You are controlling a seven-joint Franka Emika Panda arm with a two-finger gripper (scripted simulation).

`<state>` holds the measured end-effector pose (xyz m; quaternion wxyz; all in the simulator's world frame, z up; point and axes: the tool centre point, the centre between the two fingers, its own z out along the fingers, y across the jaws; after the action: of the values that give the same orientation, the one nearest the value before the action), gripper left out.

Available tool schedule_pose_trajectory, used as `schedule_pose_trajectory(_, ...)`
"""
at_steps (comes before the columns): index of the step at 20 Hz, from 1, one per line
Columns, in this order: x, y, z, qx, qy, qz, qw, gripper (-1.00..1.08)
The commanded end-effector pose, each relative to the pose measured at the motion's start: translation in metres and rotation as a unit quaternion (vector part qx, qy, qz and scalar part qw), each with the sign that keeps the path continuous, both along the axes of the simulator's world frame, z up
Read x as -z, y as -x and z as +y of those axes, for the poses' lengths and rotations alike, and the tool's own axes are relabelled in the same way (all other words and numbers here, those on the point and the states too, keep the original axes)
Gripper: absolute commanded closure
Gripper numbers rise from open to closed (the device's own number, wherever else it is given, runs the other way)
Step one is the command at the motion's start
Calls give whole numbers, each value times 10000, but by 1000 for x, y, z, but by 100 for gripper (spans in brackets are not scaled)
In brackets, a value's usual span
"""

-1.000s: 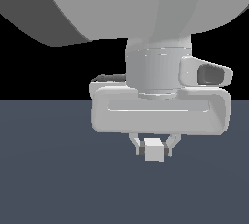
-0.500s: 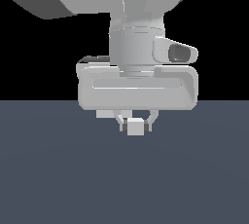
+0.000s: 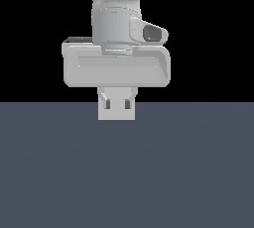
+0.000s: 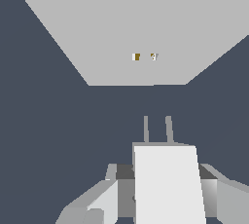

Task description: Plug the charger into the wall socket.

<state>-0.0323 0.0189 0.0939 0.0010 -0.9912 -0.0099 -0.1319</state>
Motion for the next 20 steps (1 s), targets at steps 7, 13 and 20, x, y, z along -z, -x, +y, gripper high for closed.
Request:
schedule_pose_trajectory(7, -6, -5, 6, -54, -1, 6, 10000, 108)
schedule_pose_trajectory(13, -6, -9, 6, -54, -1, 6, 10000, 108)
schedule_pose_trajectory(20, -6, -32, 7, -54, -1, 6, 10000, 108)
